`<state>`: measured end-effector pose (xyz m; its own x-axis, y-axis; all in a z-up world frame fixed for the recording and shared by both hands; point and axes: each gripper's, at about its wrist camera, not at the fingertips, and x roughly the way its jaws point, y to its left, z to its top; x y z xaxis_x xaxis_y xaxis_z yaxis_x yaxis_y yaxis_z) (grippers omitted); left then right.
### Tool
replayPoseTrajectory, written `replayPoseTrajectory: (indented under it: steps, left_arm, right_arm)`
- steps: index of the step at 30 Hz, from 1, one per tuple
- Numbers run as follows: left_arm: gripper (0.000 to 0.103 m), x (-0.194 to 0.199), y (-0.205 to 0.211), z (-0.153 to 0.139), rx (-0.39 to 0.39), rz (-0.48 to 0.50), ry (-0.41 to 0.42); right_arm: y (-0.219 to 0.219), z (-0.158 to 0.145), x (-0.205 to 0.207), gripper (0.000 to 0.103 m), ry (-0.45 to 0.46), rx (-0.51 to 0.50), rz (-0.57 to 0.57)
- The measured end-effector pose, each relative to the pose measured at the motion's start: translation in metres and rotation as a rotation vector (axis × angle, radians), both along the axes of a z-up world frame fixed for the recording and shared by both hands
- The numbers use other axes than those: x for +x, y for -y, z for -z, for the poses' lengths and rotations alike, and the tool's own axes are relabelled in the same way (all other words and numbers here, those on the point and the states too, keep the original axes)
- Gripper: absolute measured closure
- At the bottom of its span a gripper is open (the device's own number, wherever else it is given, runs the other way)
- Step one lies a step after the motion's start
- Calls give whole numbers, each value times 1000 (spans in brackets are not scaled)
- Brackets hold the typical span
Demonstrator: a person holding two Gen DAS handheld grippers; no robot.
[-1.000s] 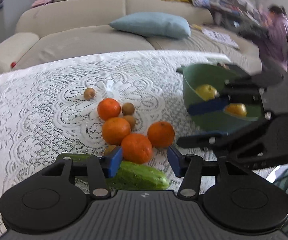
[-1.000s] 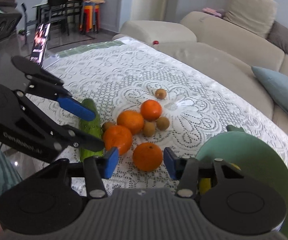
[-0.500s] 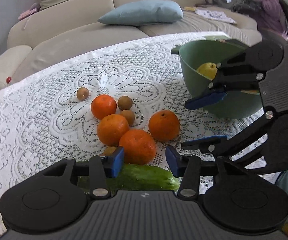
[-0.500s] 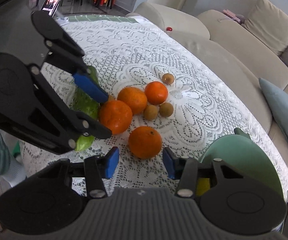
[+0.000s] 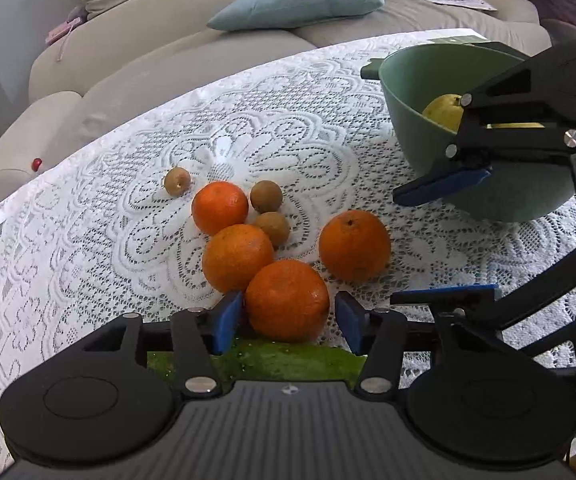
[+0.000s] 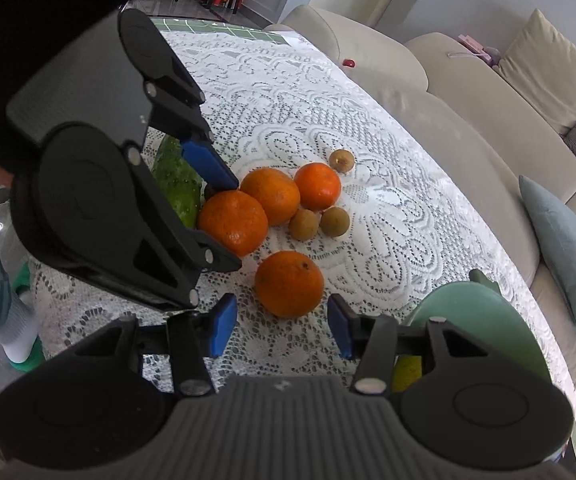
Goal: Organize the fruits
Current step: 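Grasp an orange with the left tool while the right tool grasps another orange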
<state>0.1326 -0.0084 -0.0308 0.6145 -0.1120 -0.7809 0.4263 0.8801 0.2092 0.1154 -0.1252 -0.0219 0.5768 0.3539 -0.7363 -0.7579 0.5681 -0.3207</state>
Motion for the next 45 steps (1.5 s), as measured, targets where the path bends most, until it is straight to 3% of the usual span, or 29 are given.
replayPoseTrajectory:
  steps: [2, 8, 16, 28, 45]
  left_arm:
    - [49, -1, 1, 0, -2, -5, 9]
    - [53, -2, -1, 0, -22, -28, 17]
    - [53, -5, -17, -15, -162, -74, 9]
    - [53, -11, -39, -31, -310, -147, 13]
    - [53, -13, -49, -32, -337, -180, 7]
  right_arm:
    - [0, 0, 0, 55, 3, -2, -1]
    - [-2, 1, 1, 55, 9, -7, 6]
    - [-4, -1, 9, 54, -19, 23, 41]
    - [-19, 2, 26, 50, -73, 12, 104]
    - [-35, 15, 41, 47, -51, -101, 108]
